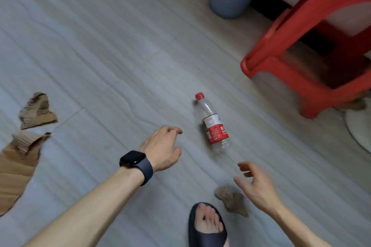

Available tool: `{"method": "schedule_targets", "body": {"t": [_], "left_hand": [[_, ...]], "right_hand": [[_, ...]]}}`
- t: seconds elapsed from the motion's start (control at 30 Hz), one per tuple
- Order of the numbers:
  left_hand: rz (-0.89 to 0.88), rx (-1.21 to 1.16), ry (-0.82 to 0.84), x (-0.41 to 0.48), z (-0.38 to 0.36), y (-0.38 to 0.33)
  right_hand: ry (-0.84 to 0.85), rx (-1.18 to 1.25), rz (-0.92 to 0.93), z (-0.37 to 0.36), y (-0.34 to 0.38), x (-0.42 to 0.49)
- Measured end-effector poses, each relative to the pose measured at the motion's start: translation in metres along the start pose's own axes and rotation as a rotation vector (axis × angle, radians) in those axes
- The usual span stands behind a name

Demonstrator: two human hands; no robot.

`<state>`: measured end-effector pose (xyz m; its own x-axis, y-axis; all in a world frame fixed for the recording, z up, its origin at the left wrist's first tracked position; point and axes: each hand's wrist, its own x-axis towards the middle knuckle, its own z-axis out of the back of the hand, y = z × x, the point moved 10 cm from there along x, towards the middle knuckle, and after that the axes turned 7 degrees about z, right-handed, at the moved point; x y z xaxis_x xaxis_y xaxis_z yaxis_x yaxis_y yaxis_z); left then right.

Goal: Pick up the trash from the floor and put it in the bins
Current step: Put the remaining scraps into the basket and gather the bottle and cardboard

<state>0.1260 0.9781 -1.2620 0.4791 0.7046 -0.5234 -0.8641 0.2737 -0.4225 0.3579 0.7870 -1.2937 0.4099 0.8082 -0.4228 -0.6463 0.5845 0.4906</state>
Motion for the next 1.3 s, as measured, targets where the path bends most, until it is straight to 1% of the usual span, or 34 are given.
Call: {"method": "schedule_targets", "body": {"t": [0.07,0.13,0.2,0.27,0.33,0.4,0.5,0.57,0.63,0.73,0.83,0.93,1.0,1.07,1.13,1.17,1.2,1.27,1.3], "left_hand": [[-0.003,0.028,0.033,0.016,-0.016,-0.02],[-0.003,0.098,0.047,0.03,-0.028,-0.036],[-0.003,0.19,0.028,0.042,-0.035,-0.049],[-0.028,0.275,-0.001,0.057,-0.041,-0.065],[-0.046,0.311,-0.009,0.075,-0.047,-0.08],[-0.017,0.302,0.02,0.092,-0.054,-0.086],[0.079,0.206,0.102,0.112,-0.067,-0.085],[0.135,0.15,0.113,0.118,-0.07,-0.08],[0.165,0.144,0.095,0.117,-0.07,-0.071],[0.177,0.152,0.044,0.109,-0.064,-0.044],[0.182,0.109,0.063,0.105,-0.056,-0.014],[0.254,0.02,0.06,0.1,-0.027,0.03],[0.306,-0.067,0.019,0.093,0.002,0.054],[0.357,-0.127,-0.038,0.08,0.044,0.07],[0.388,-0.173,-0.086,0.071,0.085,0.074],[0.415,-0.203,-0.087,0.064,0.091,0.079],[0.409,-0.21,-0.149,0.068,0.129,0.07],[0.405,-0.245,-0.17,0.069,0.164,0.058],[0.364,-0.248,-0.225,0.077,0.2,0.04]], "right_hand": [[0.172,-0.123,-0.041,-0.023,-0.031,-0.012],[0.319,-0.182,-0.06,-0.046,-0.052,-0.024],[0.371,-0.209,-0.06,-0.062,-0.062,-0.03],[0.366,-0.256,-0.048,-0.068,-0.065,-0.028],[0.348,-0.275,-0.031,-0.068,-0.065,-0.021],[0.336,-0.247,-0.033,-0.067,-0.063,-0.016],[0.352,-0.226,-0.055,-0.066,-0.065,-0.011],[0.342,-0.215,-0.057,-0.064,-0.064,-0.006],[0.325,-0.207,-0.053,-0.062,-0.064,-0.001],[0.32,-0.182,-0.044,-0.061,-0.058,0.013],[0.298,-0.112,-0.004,-0.058,-0.034,0.038],[0.231,0.019,0.016,-0.046,0.009,0.081],[0.134,0.139,0.022,-0.026,0.044,0.109],[0.077,0.249,0.034,-0.004,0.081,0.133],[0.05,0.322,0.074,0.018,0.115,0.151],[0.038,0.35,0.082,0.018,0.12,0.151],[-0.007,0.383,0.119,0.047,0.139,0.166],[-0.048,0.437,0.126,0.073,0.153,0.174],[-0.083,0.472,0.15,0.103,0.167,0.187]]}}
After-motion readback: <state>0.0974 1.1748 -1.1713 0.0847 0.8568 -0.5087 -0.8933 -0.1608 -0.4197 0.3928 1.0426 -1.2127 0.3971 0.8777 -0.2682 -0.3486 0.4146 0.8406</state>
